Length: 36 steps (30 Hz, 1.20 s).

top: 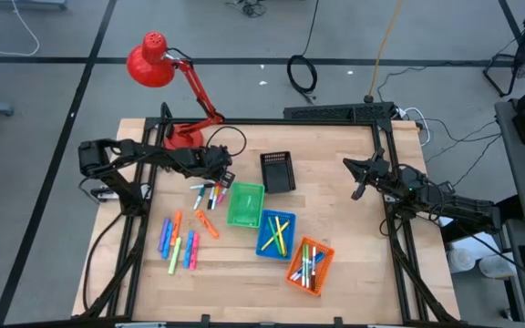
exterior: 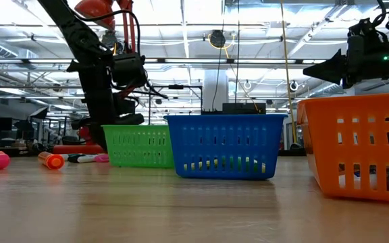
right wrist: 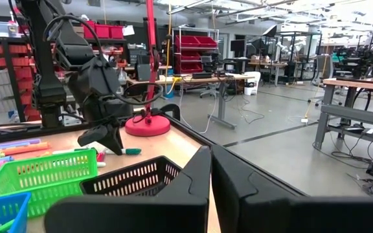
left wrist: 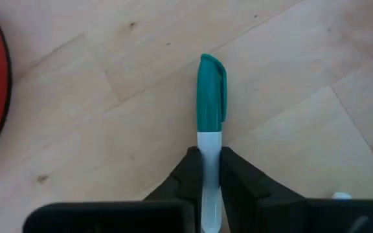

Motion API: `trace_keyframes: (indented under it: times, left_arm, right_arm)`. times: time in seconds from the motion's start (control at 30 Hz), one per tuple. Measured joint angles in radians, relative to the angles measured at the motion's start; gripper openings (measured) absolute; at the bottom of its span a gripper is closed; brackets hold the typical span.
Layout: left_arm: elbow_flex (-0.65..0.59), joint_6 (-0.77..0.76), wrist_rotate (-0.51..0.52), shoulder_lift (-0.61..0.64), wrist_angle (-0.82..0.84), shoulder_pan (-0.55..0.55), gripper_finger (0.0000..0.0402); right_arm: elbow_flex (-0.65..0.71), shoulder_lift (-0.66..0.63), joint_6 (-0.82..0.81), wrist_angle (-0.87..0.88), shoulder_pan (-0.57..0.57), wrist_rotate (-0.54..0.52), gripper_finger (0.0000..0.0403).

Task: Pick & Place Markers
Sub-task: Put the top green and white highlighter pen into the black basket

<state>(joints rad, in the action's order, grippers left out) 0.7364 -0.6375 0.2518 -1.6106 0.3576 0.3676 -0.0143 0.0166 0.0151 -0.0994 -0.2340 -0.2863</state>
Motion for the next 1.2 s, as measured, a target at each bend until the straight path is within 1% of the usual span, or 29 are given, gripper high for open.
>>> trace_keyframes:
  times: [0.1, 0.2, 0.27, 0.33, 0.4, 0.5, 0.57, 0.67, 0.73, 0.97, 1.07, 1.2]
  left_arm:
    - [-0.006, 0.032, 0.004, 0.054, -0.004, -0.001, 0.0044]
    - [-0.002, 0.043, 0.008, 0.136, -0.027, -0.006, 0.0057]
    - [-0.002, 0.059, 0.004, 0.18, -0.045, -0.014, 0.0055]
    - [-0.002, 0.082, -0.015, 0.221, -0.083, -0.024, 0.0045]
    - [-0.001, 0.108, -0.07, 0.256, -0.17, -0.035, 0.0034]
    - [0.0, 0.147, -0.168, 0.269, -0.319, -0.053, 0.0034]
    - [0.019, 0.171, -0.214, 0.267, -0.375, -0.066, 0.0034]
    - [0.088, 0.209, -0.22, 0.226, -0.39, -0.091, 0.0041]
    - [0.137, 0.236, -0.215, 0.187, -0.35, -0.102, 0.0044]
    - [0.357, 0.353, -0.209, -0.016, -0.265, -0.115, 0.0048]
    - [0.42, 0.367, -0.209, -0.088, -0.231, -0.111, 0.0049]
    - [0.447, 0.374, -0.209, -0.159, -0.232, -0.106, 0.005]
  right_arm:
    - [0.0, 0.0, 0.0, 0.0, 0.0, 0.0, 0.0]
    - [0.0, 0.0, 0.0, 0.0, 0.0, 0.0, 0.0]
    - [0.0, 0.0, 0.0, 0.0, 0.0, 0.0, 0.0]
    - [0.0, 0.0, 0.0, 0.0, 0.0, 0.0, 0.0]
    - [0.0, 0.0, 0.0, 0.0, 0.0, 0.0, 0.0]
    - [0.0, 0.0, 0.0, 0.0, 0.0, 0.0, 0.0]
    - [0.0, 0.0, 0.0, 0.0, 0.0, 0.0, 0.0]
    - [0.0, 0.0, 0.0, 0.0, 0.0, 0.0, 0.0]
    - [0.0, 0.0, 0.0, 0.0, 0.0, 0.0, 0.0]
    - [0.0, 0.0, 0.0, 0.0, 0.0, 0.0, 0.0]
    - [0.0, 0.0, 0.0, 0.001, 0.0, 0.0, 0.0]
    - [0.0, 0.0, 0.0, 0.0, 0.0, 0.0, 0.0]
